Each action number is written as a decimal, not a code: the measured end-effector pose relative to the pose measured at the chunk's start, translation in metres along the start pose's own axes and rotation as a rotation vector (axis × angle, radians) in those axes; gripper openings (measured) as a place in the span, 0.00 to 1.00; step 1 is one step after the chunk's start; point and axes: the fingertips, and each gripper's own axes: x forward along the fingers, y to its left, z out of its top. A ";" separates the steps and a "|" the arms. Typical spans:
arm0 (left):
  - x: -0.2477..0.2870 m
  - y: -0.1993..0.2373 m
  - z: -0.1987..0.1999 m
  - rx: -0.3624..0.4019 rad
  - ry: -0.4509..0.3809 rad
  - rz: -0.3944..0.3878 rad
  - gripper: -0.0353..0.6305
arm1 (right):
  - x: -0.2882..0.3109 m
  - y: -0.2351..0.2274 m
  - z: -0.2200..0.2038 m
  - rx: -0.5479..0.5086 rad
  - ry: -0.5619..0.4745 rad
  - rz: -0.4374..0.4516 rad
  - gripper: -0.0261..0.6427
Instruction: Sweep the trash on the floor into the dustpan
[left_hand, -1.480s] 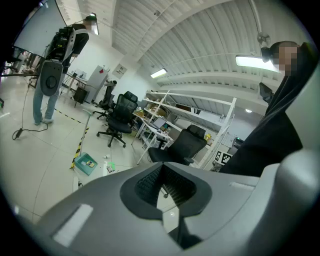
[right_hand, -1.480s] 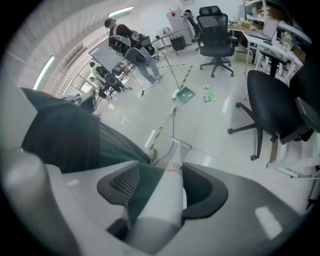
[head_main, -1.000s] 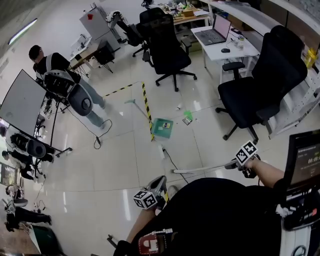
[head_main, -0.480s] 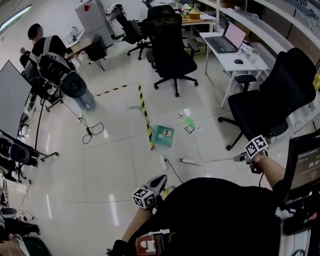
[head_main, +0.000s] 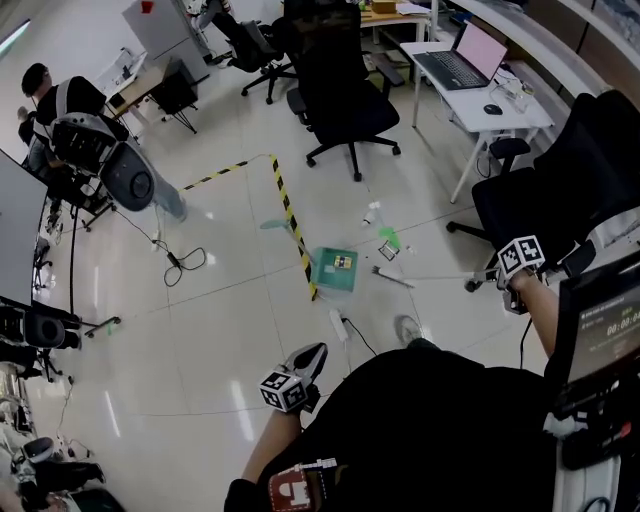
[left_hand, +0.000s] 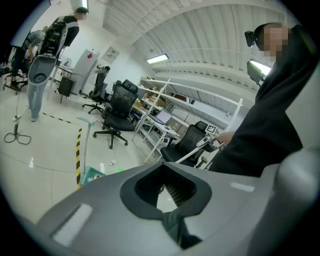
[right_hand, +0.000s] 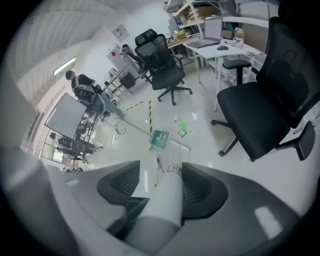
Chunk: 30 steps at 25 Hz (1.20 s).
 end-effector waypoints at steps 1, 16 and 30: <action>0.011 0.003 0.005 -0.001 0.007 0.009 0.06 | 0.006 -0.007 0.015 0.010 -0.004 0.006 0.43; 0.102 0.032 0.071 -0.071 -0.043 0.154 0.06 | 0.042 -0.073 0.165 0.155 -0.057 0.023 0.43; -0.003 0.112 0.057 -0.113 -0.008 0.152 0.06 | 0.140 0.034 0.168 0.128 -0.060 -0.204 0.43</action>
